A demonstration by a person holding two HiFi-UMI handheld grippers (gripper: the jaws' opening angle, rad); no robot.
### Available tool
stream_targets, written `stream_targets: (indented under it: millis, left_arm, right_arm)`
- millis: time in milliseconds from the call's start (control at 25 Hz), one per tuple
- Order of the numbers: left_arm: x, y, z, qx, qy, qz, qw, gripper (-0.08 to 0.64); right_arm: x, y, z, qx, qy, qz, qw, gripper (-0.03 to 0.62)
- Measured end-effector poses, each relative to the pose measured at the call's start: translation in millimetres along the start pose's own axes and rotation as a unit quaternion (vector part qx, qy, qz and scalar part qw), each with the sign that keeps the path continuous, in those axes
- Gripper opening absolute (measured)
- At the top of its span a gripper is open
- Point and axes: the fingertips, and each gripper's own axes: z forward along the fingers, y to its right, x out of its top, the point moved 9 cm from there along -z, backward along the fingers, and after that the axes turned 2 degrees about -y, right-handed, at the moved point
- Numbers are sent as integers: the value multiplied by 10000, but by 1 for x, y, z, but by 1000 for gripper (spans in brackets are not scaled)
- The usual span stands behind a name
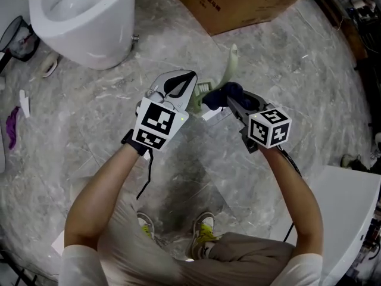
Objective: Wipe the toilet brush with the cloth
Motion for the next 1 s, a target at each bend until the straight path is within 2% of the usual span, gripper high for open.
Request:
stream_targets:
  millis: [80,160,320,480,640,800,1000]
  left_arm:
    - [-4,-2,-3,62,-92,109,9999,2]
    - [-2,0,-6,168,-129,378,9991,2]
    - [7,8,-9,237,32,644,9976,2]
    - [-1,14,-16,74,-66,574,9983,2]
    - [-5,12,-25,131,-70,276,9995,2]
    - [-23,23,-28,27,-194,435,9989,2]
    - [-27,14,-23,205,-246,242,9992,2]
  right_arm:
    - [-3,2,7,22,-28,65,10000,118]
    - [-6,3,12,52,-60,179,9998,118]
    - [-10,2,20,130,-156,177,9996,118]
    - [-14,-2,30,195,-289,-10,9994,118]
    - [-23,-2,39,220,-405,-44,9989,118]
    - [-27,-2,50,275,-576,-179,9978,118]
    - [-33,-7,65,323,-724,-232,9966,118]
